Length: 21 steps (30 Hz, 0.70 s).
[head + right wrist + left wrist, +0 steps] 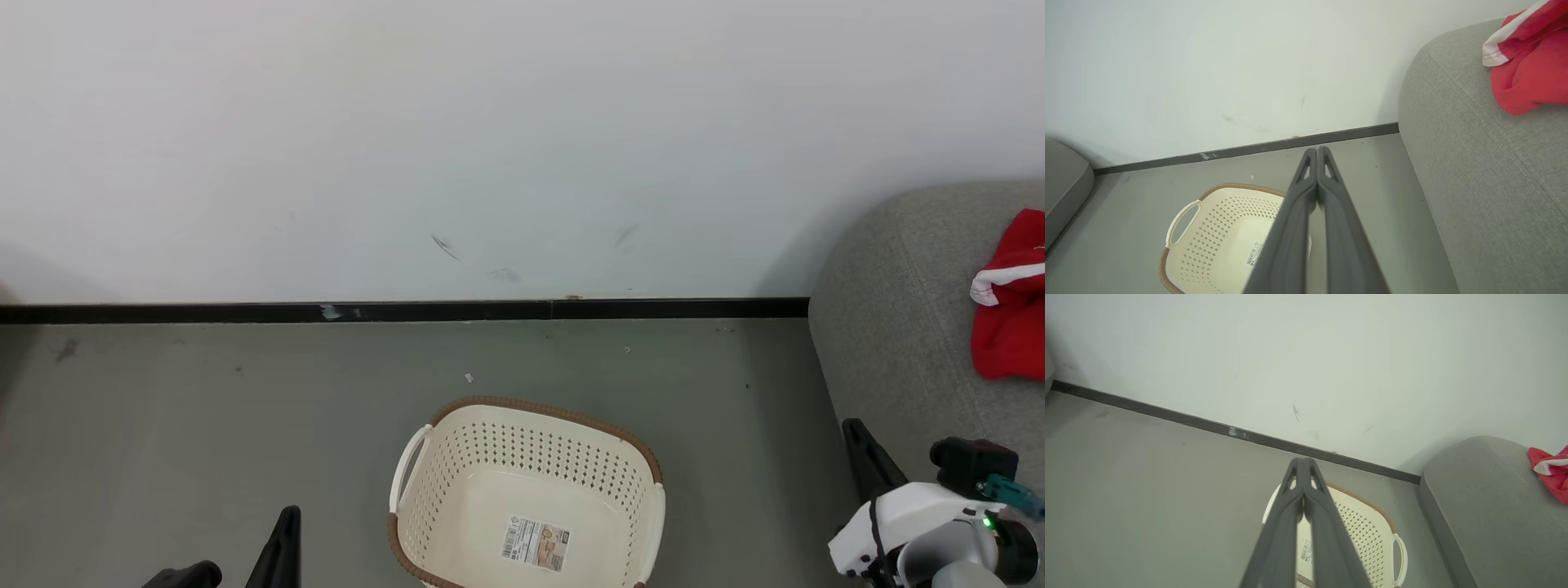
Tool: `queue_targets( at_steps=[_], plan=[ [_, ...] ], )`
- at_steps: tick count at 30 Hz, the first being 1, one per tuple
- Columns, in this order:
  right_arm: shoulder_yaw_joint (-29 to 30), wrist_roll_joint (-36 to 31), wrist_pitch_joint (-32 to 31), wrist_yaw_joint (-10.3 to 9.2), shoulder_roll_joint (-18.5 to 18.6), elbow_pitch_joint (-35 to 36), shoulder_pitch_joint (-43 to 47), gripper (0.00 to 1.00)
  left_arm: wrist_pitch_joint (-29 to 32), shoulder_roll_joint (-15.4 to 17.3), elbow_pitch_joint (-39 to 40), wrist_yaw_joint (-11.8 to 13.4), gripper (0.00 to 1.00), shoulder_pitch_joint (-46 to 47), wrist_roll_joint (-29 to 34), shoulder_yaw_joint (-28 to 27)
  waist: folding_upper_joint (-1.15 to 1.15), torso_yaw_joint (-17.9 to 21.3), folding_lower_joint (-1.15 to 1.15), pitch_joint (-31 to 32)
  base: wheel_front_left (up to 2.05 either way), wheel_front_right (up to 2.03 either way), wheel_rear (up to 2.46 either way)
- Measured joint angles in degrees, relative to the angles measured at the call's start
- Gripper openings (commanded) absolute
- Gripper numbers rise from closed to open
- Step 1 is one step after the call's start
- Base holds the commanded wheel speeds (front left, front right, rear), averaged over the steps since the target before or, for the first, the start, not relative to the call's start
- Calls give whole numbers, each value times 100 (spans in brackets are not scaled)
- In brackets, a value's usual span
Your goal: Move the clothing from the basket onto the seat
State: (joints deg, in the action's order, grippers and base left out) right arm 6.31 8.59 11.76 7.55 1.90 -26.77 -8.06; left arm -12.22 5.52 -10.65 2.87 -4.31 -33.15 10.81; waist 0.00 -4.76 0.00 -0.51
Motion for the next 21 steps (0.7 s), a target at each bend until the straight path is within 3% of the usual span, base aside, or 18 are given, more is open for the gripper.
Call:
queue_targets(
  at_steps=[11, 21],
  plan=[
    [202, 980, -446, 0, 0, -48, -69, 0, 198, -32, -38, -101, 0, 17, -769, -174, 0, 46, 7, 12, 0, 0, 0],
    [312, 1855, -783, 0, 0, -34, -118, 0, 387, -59, -68, -210, 0, 43, -1415, -341, 0, 130, 54, 48, 0, 0, 0]
  ],
)
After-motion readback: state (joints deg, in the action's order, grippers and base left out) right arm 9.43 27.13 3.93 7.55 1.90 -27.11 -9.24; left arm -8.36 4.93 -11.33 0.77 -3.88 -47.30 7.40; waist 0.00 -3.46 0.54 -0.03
